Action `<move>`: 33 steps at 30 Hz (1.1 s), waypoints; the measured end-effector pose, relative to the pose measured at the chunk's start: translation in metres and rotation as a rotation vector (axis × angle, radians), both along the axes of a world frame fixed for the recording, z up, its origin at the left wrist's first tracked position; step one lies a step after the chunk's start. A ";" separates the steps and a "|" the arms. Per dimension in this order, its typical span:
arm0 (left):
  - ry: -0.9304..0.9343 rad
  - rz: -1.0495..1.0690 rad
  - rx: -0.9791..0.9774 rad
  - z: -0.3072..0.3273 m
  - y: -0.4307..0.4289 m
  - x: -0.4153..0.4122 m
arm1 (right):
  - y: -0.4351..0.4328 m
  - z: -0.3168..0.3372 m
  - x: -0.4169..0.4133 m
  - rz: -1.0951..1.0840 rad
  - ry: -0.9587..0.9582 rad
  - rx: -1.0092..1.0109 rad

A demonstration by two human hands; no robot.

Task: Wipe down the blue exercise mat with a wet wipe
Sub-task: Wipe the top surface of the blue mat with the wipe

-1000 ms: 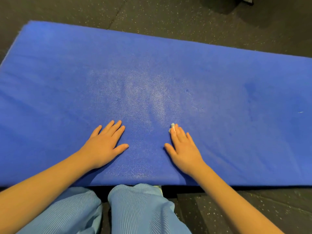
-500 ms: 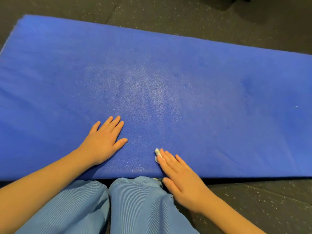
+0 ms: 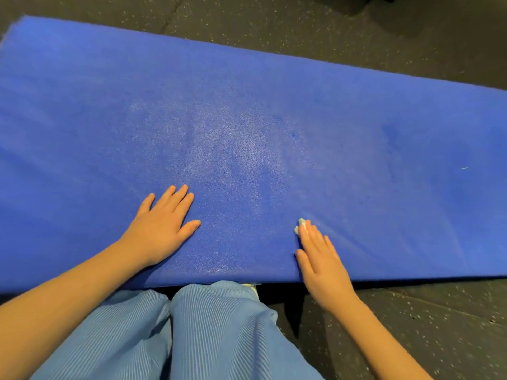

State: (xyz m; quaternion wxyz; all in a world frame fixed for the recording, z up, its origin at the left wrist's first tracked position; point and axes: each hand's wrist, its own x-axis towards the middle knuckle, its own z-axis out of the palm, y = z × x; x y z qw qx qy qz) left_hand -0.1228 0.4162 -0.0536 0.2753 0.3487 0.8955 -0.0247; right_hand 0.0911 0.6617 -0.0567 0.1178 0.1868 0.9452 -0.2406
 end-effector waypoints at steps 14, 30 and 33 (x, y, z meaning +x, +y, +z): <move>0.003 0.018 0.017 -0.001 -0.001 0.002 | -0.008 -0.011 -0.065 -0.055 -0.142 0.004; -0.018 0.039 0.059 0.008 -0.001 0.004 | 0.026 -0.019 -0.110 0.100 -0.112 0.063; -0.023 0.048 0.065 0.007 -0.003 0.004 | 0.052 -0.022 -0.132 -0.099 -0.132 0.083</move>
